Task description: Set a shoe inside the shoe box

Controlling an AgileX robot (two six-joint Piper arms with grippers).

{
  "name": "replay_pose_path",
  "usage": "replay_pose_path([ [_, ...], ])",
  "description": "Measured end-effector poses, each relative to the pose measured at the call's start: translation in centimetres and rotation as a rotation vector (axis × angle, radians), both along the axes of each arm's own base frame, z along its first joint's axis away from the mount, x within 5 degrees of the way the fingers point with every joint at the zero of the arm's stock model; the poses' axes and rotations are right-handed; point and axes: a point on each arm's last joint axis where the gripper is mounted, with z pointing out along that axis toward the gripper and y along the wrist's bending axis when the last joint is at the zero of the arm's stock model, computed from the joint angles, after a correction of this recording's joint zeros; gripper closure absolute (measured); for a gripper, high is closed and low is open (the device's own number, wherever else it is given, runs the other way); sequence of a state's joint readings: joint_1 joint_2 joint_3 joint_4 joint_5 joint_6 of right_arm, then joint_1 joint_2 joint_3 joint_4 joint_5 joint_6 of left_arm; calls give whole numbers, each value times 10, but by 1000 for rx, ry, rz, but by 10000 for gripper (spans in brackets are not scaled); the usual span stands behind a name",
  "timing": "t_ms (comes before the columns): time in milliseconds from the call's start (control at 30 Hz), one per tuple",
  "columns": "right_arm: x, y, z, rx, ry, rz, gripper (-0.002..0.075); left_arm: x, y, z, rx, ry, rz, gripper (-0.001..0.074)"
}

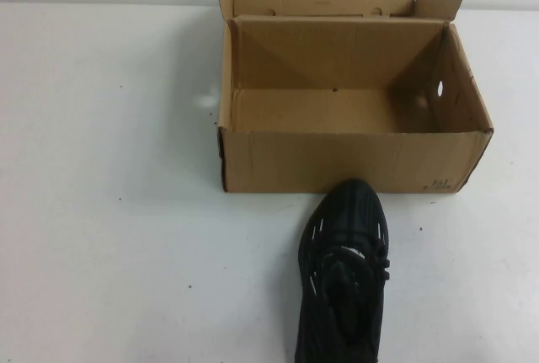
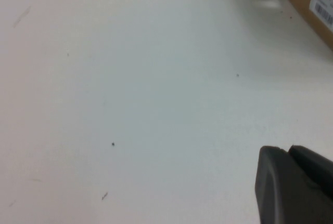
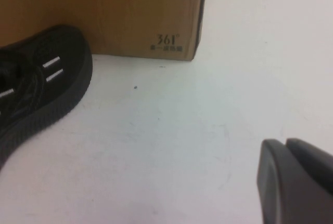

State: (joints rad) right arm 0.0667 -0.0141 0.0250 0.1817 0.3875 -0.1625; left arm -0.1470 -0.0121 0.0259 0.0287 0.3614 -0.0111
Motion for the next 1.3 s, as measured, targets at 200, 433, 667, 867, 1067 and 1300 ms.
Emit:
replay_pose_path([
  [200, 3, -1, 11, 70, -113, -27, 742, 3, -1, 15, -24, -162, -5, 736],
  [433, 4, -11, 43, 114, -472, -126, 742, 3, -2, 39, -62, -425, -12, 736],
  [667, 1, -15, 56, 130, -616, -167, 742, 2, -2, 43, -70, -478, -14, 736],
  [867, -8, -22, 74, 176, -836, -226, 742, -3, -1, 59, -193, -637, -18, 736],
  [1067, -27, -29, 109, 370, -1101, -242, 742, -26, 2, 94, -386, -1071, -79, 736],
  [1300, -70, -27, 199, 490, -1250, -133, 742, -52, 7, 159, -400, -1196, -88, 736],
])
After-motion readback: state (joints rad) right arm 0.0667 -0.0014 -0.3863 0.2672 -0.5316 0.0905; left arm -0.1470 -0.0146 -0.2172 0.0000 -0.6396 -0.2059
